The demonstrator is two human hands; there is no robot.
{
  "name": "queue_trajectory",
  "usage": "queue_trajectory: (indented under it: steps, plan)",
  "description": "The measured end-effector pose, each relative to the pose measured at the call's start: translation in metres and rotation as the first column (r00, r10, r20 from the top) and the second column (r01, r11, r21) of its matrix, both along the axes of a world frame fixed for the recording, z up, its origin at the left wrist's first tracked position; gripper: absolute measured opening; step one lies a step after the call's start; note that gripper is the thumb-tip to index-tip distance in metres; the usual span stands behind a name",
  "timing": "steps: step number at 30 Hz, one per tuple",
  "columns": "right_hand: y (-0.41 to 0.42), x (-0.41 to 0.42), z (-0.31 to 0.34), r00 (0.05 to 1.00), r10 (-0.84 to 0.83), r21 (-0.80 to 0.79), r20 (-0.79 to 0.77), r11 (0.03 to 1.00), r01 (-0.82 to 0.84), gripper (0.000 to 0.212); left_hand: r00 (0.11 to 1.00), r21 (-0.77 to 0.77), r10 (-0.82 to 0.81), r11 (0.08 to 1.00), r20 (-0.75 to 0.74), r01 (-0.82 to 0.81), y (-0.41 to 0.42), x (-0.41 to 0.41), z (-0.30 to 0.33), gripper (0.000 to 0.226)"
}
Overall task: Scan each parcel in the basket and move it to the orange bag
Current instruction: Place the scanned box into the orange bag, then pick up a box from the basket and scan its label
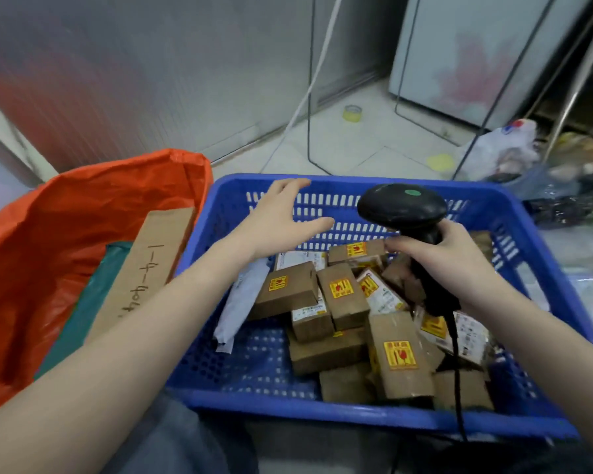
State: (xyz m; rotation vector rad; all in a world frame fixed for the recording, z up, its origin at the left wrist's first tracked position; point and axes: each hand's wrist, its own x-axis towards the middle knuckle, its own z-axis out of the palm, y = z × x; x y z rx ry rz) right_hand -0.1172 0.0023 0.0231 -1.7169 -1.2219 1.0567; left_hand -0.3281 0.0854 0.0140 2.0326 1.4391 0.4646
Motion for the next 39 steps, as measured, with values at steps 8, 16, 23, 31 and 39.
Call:
queue_trajectory:
  steps: [8, 16, 23, 31, 39]
  plan:
    - [0.011, 0.112, -0.019, 0.987, -0.157, 0.035, 0.034, 0.987, 0.155, 0.011, 0.996, -0.179, -0.081, 0.980, 0.030, 0.085, 0.007, 0.097, -0.051, 0.088]
    - [0.023, 0.173, -0.065, 0.989, -0.136, -0.046, 0.055, 0.989, 0.138, 0.013, 0.996, -0.343, -0.081, 0.935, 0.036, 0.089, 0.028, 0.179, -0.116, 0.097]
    - [0.021, 0.193, -0.113, 0.978, -0.207, -0.095, 0.017, 0.974, 0.208, 0.022, 0.997, -0.502, -0.041, 0.862, 0.071, 0.072, 0.047, 0.214, -0.155, 0.107]
    - [0.022, 0.193, -0.127, 0.976, -0.217, -0.084, 0.003, 0.973, 0.217, 0.024, 0.976, -0.540, 0.113, 0.842, 0.184, 0.005, 0.051, 0.238, -0.173, 0.096]
    - [0.022, 0.179, -0.067, 0.965, -0.259, 0.019, -0.026, 0.966, 0.260, 0.014, 0.897, -0.626, 0.233, 0.777, 0.375, 0.061, 0.049, 0.187, -0.103, 0.064]
